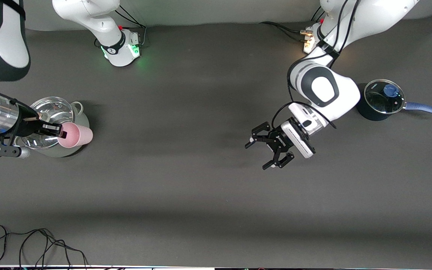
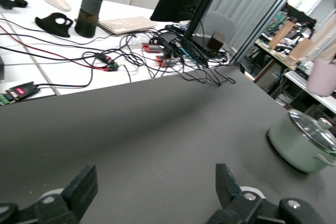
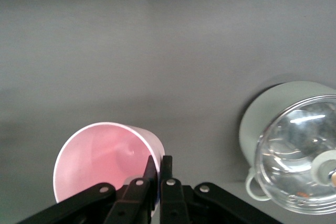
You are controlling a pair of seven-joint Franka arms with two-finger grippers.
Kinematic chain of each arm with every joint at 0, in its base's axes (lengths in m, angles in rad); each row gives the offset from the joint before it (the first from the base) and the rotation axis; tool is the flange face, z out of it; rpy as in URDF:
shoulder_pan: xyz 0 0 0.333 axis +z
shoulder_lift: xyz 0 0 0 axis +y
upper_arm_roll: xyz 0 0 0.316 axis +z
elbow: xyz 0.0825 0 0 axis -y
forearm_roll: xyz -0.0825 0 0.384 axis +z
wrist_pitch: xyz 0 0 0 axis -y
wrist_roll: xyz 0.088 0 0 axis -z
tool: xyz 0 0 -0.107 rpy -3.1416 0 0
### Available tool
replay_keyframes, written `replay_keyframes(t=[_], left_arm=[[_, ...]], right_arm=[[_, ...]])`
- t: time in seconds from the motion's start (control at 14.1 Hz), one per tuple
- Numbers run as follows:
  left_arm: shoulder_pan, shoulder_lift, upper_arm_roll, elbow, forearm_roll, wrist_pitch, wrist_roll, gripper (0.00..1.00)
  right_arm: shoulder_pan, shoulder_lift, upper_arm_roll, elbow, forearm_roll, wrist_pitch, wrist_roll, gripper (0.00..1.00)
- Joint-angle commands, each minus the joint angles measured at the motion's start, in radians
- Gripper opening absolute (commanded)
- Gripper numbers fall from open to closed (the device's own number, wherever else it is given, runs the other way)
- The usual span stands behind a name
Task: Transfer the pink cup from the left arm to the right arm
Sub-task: 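Carry the cup toward the steel pot while the left gripper withdraws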
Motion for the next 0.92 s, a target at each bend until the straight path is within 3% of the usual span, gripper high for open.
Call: replay_keyframes(t=[0.0, 0.21, 0.5, 0.64, 0.85], left_arm=[[0.051, -0.035, -0.011, -0.035, 0.181, -0.121, -0.214, 1.00], [0.118, -0.052, -0.006, -0.018, 0.569, -0.303, -0.631, 1.00], [0.239, -0.165, 0.000, -0.012, 0.723, -0.588, -0.836, 1.00], [0.324, -0.208, 0.000, 0.003, 0.908, -0.775, -0.984, 1.00], [0.379, -0.198, 0.000, 0.151, 1.244, -1.059, -1.284, 1.00]], right_arm=[[0.015, -0.047, -0.008, -0.157, -0.037, 0.132, -0.042, 0.00], [0.017, -0.065, -0.016, -0.334, -0.037, 0.332, -0.046, 0.00], [0.015, -0.071, -0.019, -0.586, -0.037, 0.644, -0.075, 0.00], [0.015, -0.053, -0.020, -0.642, -0.037, 0.736, -0.075, 0.00], [0.017, -0.011, -0.020, -0.710, -0.037, 0.868, -0.075, 0.00]])
